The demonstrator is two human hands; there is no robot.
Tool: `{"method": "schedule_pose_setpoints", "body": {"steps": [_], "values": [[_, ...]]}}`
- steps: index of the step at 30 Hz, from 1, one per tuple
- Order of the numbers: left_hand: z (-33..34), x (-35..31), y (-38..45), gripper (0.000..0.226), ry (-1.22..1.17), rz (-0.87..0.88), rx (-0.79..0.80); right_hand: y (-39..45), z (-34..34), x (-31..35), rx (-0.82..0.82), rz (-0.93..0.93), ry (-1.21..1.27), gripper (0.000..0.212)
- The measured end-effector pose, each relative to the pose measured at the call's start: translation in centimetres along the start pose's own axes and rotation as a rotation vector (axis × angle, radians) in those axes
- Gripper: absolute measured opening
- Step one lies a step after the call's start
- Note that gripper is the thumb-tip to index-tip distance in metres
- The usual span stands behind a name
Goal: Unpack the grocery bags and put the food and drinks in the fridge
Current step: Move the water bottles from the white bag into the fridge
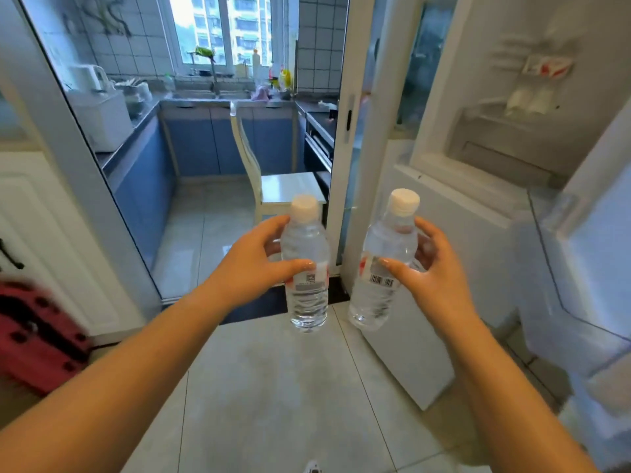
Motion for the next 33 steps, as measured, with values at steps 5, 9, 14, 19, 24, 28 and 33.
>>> {"method": "schedule_pose_setpoints", "body": {"steps": [5, 9, 14, 19, 24, 28, 33], "values": [[-1.4, 1.5, 12.4, 0.076, 0.007, -0.019, -0.010, 12.2, 1.0, -1.8, -0.050, -0.011, 0.016, 0.060], [-1.5, 1.7, 21.4, 0.080, -0.006, 0.014, 0.016, 20.3, 0.3, -3.0, -0.149, 0.004, 0.047, 0.062], [0.5, 1.2, 33.7, 0.067, -0.080, 0.103, 0.133, 28.7, -1.7, -4.9, -0.297, 0.014, -0.001, 0.063], [5.1, -1.0, 45.8, 0.067, -0.179, 0.243, 0.333, 35.8, -5.5, -4.9, -0.525, 0.007, -0.114, 0.061], [12.6, -5.4, 54.9, 0.061, -0.286, 0.347, 0.552, 39.8, -11.8, -3.1, -0.747, -0.048, -0.131, 0.064], [18.3, -10.7, 59.2, 0.050, -0.390, 0.448, 0.670, 41.3, -17.7, -1.7, -0.922, -0.137, -0.098, 0.055], [24.7, -18.3, 63.3, 0.049, -0.516, 0.559, 0.725, 43.5, -25.7, -0.1, -1.037, -0.240, -0.126, 0.047]]}}
Point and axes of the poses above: each hand's wrist, its own y-axis towards the middle knuckle, its own z-axis out of the palm, x = y × z, the point moved 6 cm from there along y, towards the middle knuckle, and after that the axes turned 5 degrees about y, right-handed, at the moved point
